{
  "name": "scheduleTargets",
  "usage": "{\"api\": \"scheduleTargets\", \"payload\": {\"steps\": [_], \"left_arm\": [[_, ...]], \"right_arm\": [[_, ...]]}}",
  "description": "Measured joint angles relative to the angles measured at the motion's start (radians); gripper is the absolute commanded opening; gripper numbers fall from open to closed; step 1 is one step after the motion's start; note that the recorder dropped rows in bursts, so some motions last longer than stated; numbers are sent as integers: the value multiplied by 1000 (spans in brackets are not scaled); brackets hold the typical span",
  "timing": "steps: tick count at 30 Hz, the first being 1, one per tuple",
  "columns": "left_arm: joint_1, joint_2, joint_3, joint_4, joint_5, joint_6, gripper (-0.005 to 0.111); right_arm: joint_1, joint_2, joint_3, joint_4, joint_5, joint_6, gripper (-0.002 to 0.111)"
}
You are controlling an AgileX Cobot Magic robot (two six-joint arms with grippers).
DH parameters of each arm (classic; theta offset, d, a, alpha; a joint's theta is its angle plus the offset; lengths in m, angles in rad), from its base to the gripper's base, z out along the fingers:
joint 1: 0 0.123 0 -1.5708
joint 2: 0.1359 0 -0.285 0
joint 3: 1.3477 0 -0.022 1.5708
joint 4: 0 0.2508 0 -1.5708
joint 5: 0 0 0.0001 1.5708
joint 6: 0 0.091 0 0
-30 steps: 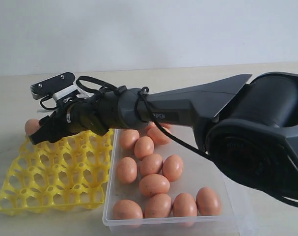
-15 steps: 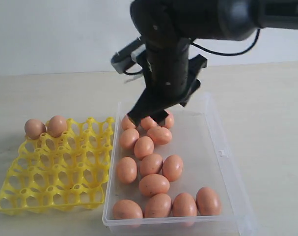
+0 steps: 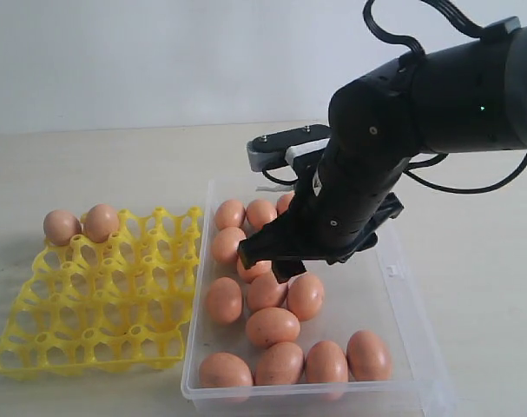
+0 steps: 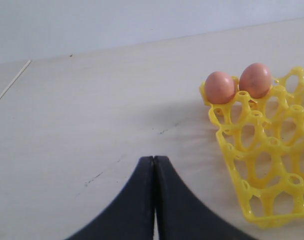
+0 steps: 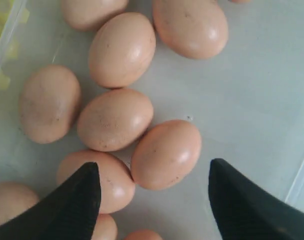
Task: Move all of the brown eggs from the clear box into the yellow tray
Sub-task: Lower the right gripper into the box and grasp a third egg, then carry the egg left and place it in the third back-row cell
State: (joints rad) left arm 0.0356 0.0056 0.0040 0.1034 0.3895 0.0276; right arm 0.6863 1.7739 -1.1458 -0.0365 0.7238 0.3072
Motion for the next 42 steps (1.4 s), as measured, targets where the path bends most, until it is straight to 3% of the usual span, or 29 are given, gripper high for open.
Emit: {"api": "scheduleTargets", "payload": {"steps": [17,19,21,22,27,29,34,38,42], "left_arm": [[0,0,0,0,0,0,0],[0,0,0,0,0,0,0],[0,0,0,0,0,0,0],[0,0,0,0,0,0,0],[0,0,0,0,0,0,0],[0,0,0,0,0,0,0],[0,0,0,0,0,0,0],[0,0,0,0,0,0,0],[0,0,0,0,0,0,0]], "right_arm": [[-36,164,0,56,-51,36,59],[-42,184,0,56,-76,36,45],[-42,186,0,56,-94,36,12],[-42,186,0,56,-97,36,3],[-42,171,0,49,-98,14,0],[-42,117,4,10,-151,-3,0],[3,15,4,-46,-551,-126,0],[52,44,4,-103,-819,-187,0],[79,136,-29,-150,-952,-192,0]]}}
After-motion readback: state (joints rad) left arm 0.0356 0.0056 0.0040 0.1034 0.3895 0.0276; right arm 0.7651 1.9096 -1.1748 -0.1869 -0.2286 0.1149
